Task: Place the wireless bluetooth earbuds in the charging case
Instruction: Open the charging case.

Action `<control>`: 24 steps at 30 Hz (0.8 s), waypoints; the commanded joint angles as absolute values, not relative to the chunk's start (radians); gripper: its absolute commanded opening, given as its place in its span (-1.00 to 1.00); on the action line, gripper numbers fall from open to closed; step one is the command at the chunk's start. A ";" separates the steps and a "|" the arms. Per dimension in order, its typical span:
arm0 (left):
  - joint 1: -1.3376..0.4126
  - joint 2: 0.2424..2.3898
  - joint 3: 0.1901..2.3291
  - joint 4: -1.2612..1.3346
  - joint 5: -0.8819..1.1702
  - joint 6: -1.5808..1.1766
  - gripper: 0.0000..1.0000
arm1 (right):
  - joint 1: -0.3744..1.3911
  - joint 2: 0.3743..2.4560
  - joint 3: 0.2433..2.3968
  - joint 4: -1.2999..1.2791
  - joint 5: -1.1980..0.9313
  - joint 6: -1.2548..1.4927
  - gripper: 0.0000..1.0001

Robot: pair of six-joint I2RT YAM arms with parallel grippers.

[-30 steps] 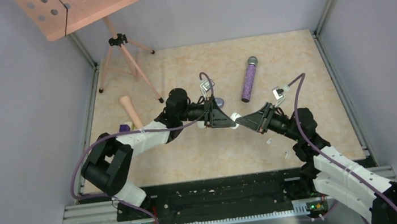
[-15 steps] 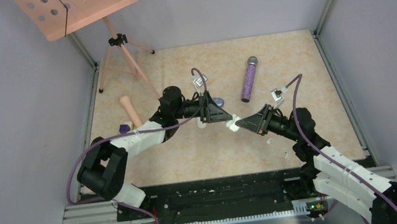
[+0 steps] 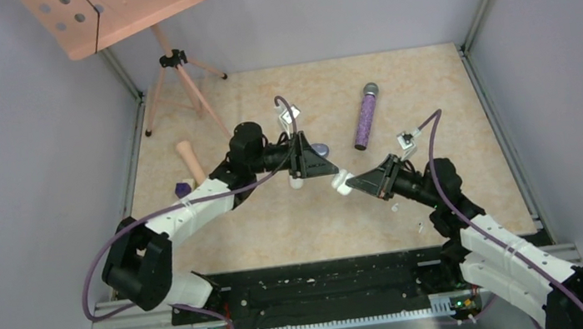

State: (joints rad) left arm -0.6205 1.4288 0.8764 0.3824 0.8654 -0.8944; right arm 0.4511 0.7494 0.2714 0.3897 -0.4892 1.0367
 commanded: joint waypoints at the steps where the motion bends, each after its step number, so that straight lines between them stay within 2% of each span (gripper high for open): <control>1: -0.620 1.400 0.922 0.365 0.858 -0.858 0.05 | 0.453 0.751 0.327 0.393 -0.482 1.008 -1.00; 6: -0.618 1.385 0.930 0.344 0.842 -0.841 0.04 | 0.453 0.742 0.347 0.328 -0.460 0.980 -1.00; 9: -0.614 1.356 0.969 0.227 0.779 -0.804 0.04 | 0.453 0.732 0.378 0.241 -0.423 0.918 -1.00; 12: -0.578 1.347 1.003 0.179 0.751 -0.918 -0.11 | 0.454 0.702 0.391 0.184 -0.361 0.836 -1.00; 14: -0.552 1.342 1.036 0.103 0.739 -0.977 -0.12 | 0.467 0.666 0.408 0.142 -0.307 0.760 -1.00; 19: -0.538 1.336 1.189 -0.251 0.608 -0.921 0.00 | 0.562 0.607 0.433 0.088 -0.117 0.535 -1.00; 24: -0.497 1.347 1.217 -0.310 0.636 -1.032 0.14 | 0.667 0.586 0.411 0.167 0.048 0.294 -1.00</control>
